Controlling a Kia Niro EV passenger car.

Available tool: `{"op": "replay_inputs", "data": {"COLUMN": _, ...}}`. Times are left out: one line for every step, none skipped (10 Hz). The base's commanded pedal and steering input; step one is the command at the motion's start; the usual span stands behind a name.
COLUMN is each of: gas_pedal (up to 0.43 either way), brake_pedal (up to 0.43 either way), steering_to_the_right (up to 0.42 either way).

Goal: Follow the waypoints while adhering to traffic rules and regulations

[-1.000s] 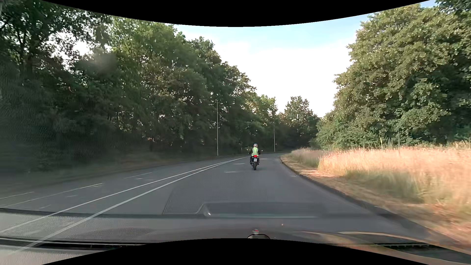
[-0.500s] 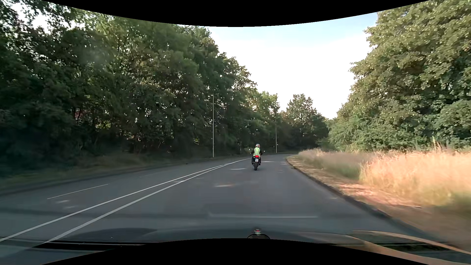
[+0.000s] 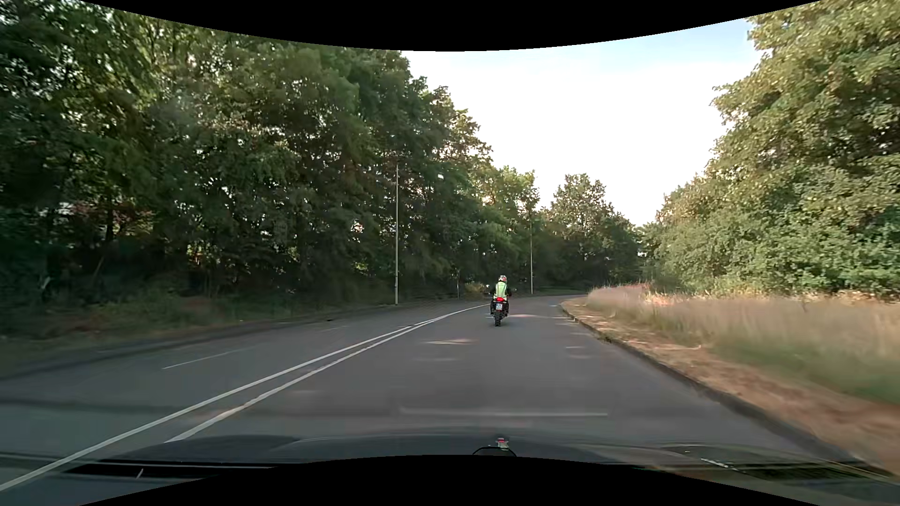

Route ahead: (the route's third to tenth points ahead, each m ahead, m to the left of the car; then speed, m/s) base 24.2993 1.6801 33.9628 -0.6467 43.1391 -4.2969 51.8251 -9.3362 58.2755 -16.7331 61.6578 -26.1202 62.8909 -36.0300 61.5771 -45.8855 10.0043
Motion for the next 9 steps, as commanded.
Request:
{"op": "replay_inputs", "data": {"gas_pedal": 0.138, "brake_pedal": 0.000, "steering_to_the_right": 0.010}}
{"op": "replay_inputs", "data": {"gas_pedal": 0.138, "brake_pedal": 0.000, "steering_to_the_right": 0.012}}
{"op": "replay_inputs", "data": {"gas_pedal": 0.138, "brake_pedal": 0.000, "steering_to_the_right": 0.013}}
{"op": "replay_inputs", "data": {"gas_pedal": 0.138, "brake_pedal": 0.000, "steering_to_the_right": 0.014}}
{"op": "replay_inputs", "data": {"gas_pedal": 0.157, "brake_pedal": 0.000, "steering_to_the_right": 0.017}}
{"op": "replay_inputs", "data": {"gas_pedal": 0.157, "brake_pedal": 0.000, "steering_to_the_right": 0.024}}
{"op": "replay_inputs", "data": {"gas_pedal": 0.169, "brake_pedal": 0.000, "steering_to_the_right": 0.029}}
{"op": "replay_inputs", "data": {"gas_pedal": 0.169, "brake_pedal": 0.000, "steering_to_the_right": 0.033}}
{"op": "replay_inputs", "data": {"gas_pedal": 0.169, "brake_pedal": 0.000, "steering_to_the_right": 0.036}}
